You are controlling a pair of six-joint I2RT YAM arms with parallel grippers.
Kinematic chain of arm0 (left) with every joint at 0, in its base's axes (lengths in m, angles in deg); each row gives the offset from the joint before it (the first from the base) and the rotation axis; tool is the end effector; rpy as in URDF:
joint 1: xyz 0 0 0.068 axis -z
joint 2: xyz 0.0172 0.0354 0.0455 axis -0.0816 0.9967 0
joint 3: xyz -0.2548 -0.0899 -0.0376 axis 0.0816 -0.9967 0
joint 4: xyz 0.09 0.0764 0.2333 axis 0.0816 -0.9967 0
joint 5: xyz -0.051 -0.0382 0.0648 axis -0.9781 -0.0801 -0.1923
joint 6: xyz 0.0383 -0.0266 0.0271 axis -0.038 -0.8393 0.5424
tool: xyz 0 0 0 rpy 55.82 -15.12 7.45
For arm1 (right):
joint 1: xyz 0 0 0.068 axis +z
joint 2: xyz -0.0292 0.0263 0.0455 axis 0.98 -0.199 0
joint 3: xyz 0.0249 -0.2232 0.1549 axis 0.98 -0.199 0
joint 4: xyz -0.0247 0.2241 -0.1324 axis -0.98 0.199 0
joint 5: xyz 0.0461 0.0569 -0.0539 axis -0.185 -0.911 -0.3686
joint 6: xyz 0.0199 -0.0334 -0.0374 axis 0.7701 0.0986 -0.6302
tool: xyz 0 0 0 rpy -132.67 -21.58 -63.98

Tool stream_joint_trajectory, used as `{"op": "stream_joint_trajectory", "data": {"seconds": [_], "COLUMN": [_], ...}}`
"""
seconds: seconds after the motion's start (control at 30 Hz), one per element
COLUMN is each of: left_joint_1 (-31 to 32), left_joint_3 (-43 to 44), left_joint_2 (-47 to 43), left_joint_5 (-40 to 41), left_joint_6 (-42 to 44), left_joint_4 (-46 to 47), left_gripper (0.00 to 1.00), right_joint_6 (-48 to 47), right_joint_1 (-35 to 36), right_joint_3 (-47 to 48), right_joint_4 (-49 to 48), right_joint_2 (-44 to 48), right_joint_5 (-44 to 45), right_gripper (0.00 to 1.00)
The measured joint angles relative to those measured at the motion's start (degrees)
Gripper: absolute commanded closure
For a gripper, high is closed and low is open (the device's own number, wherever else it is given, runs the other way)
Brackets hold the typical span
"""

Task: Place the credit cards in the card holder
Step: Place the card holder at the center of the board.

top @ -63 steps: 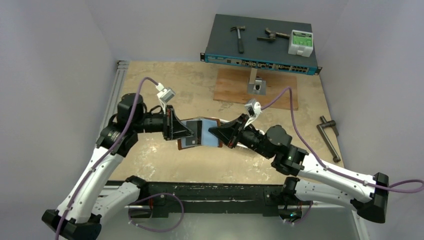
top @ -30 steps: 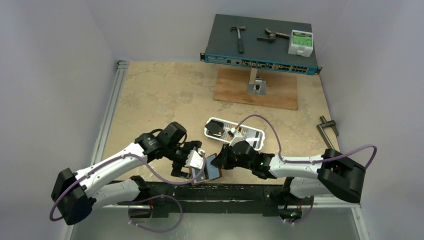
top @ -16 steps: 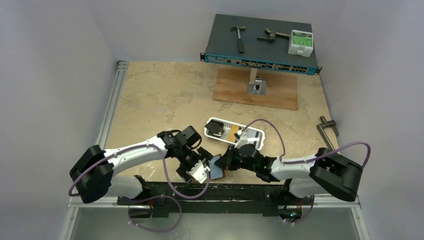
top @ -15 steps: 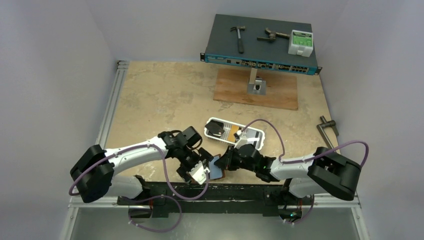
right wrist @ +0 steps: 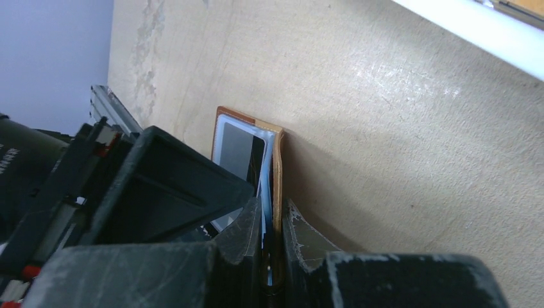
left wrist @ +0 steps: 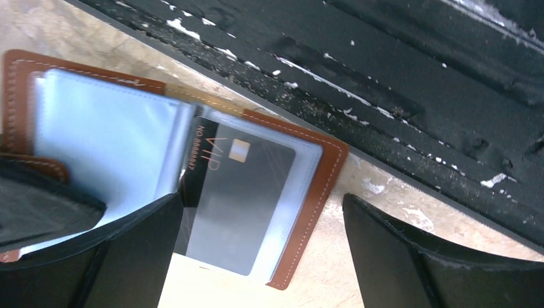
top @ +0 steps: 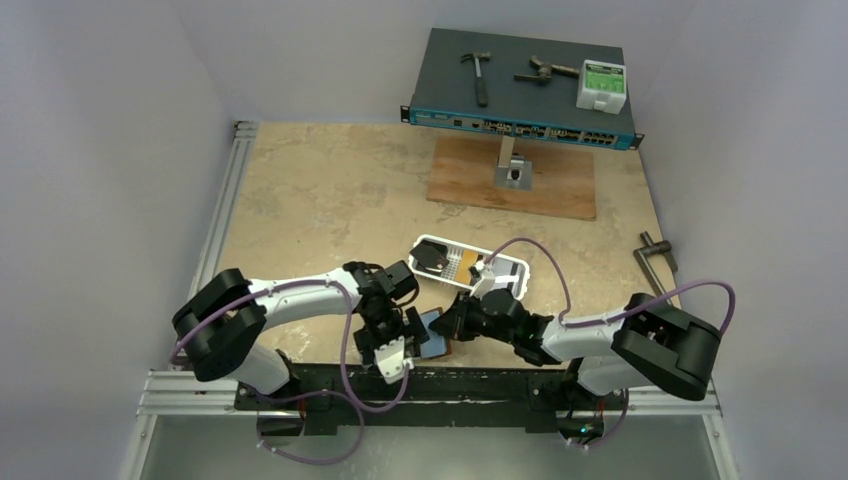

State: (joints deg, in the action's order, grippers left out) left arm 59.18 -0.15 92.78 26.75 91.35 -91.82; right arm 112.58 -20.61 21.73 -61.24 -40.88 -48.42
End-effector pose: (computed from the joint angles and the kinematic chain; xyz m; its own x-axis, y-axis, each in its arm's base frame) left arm 0.1220 -0.2014 0.1643 0.7970 0.3698 -0.4776 0.4940 -0.8541 0.1630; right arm 0.1149 0.1845 0.1265 -0.8412 0.2180 -0.4948 -0.2844 0.5999 0.7478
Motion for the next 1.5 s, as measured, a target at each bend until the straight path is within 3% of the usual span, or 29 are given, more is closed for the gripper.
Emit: {"op": "stream_joint_trajectory", "data": {"seconds": [0.5,0.73,1.03,1.27,1.43,1.5], "left_joint_1": [0.85,1.9,2.16,2.19,1.73,1.25], "left_joint_3": [4.04,4.04,5.62,5.64,5.81,6.86], "left_joint_2": [4.46,4.59,5.73,5.25,2.89,2.03], "left_joint_5": [3.39,4.61,5.31,5.88,6.16,6.1], "left_joint_6": [4.98,5.46,6.54,4.76,-2.05,-5.95], "left_joint_4": [-2.82,-3.67,-4.48,-2.38,-0.66,-1.05], "left_gripper": [0.06,0.23,0.28,0.24,0.06,0.03], "right_joint_6": [-2.25,-2.23,-3.04,-3.13,-3.06,-2.97], "right_joint_1": [-0.48,-0.61,-1.84,-2.43,-2.49,-2.49], "right_joint_3": [-0.07,-0.09,-1.55,-2.8,-3.39,-3.39], "right_joint_4": [-3.37,-4.48,-1.42,-0.26,-0.5,-0.81], "right_joint_2": [-1.84,-2.01,3.74,5.33,4.11,3.06], "right_joint_5": [-3.63,-4.46,-4.15,-2.91,-2.89,-2.91], "right_gripper": [1.0,1.0,1.0,1.0,1.0,1.0]}}
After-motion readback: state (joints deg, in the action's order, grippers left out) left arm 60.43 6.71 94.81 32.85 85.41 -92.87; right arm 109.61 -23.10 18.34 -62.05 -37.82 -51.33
